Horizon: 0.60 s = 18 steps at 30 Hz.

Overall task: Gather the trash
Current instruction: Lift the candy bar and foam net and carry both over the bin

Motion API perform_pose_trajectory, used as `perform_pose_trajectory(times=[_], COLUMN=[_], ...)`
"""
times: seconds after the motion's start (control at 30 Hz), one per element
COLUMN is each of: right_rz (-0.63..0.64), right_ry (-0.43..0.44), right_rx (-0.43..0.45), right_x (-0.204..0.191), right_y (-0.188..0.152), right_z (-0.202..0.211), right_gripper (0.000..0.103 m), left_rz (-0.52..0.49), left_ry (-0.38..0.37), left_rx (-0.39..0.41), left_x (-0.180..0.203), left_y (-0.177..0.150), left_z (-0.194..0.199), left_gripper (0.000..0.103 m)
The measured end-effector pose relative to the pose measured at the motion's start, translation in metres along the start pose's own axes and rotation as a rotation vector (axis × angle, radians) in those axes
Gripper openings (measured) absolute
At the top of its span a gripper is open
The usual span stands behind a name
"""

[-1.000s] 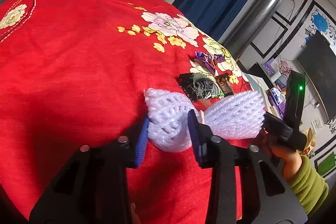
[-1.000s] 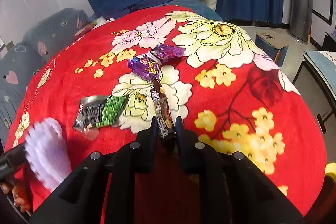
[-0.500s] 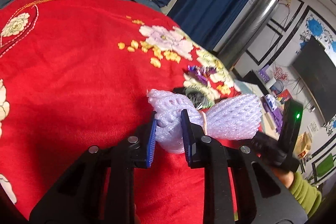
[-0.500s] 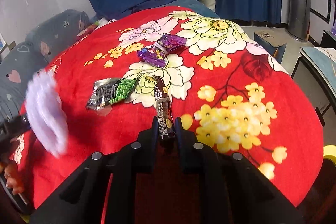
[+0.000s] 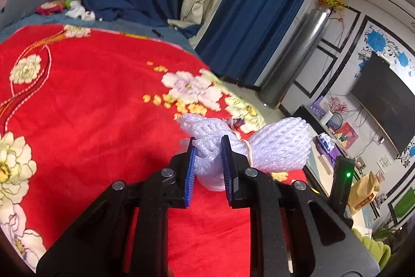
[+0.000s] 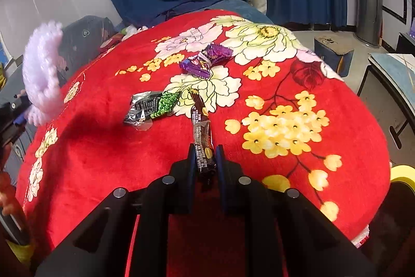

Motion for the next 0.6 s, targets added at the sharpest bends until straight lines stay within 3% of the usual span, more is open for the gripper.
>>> perform_pose_trajectory(times=[0.6], right_rz=[0.001], right_ry=[0.028], right_rx=[0.117], right_x=[-0.001], right_y=[0.009], right_z=[0.071], right_gripper=[0.015], left_rz=[-0.082], left_ry=[-0.078], left_rx=[0.048], left_x=[0.043], left_y=[0.011], left_z=[0.013], left_gripper=[0.013])
Point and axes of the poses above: each gripper's, at about its wrist camera, not at the fingertips, and z roughly against the way its jaws point, x to its right, y to its top, the point moved 2 cm from there along -z, roughly the way its jaws point, and after that the axes turned 12 degrees about -z, right-handed, at the moved point
